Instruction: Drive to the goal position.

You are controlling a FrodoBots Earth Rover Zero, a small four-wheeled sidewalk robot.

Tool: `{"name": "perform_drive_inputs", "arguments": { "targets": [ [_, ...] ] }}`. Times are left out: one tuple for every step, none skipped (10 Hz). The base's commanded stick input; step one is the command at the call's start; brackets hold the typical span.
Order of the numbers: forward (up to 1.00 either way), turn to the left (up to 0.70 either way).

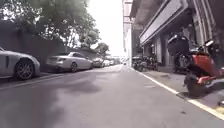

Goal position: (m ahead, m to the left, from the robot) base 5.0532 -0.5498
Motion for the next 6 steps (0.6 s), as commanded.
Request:
{"name": "perform_drive_inputs", "arguments": {
  "targets": [
    [0.45,0.0],
    [0.45,0.0],
    [0.45,0.0],
    [0.45,0.0],
    [0.45,0.0],
    [0.45,0.0]
  ]
}}
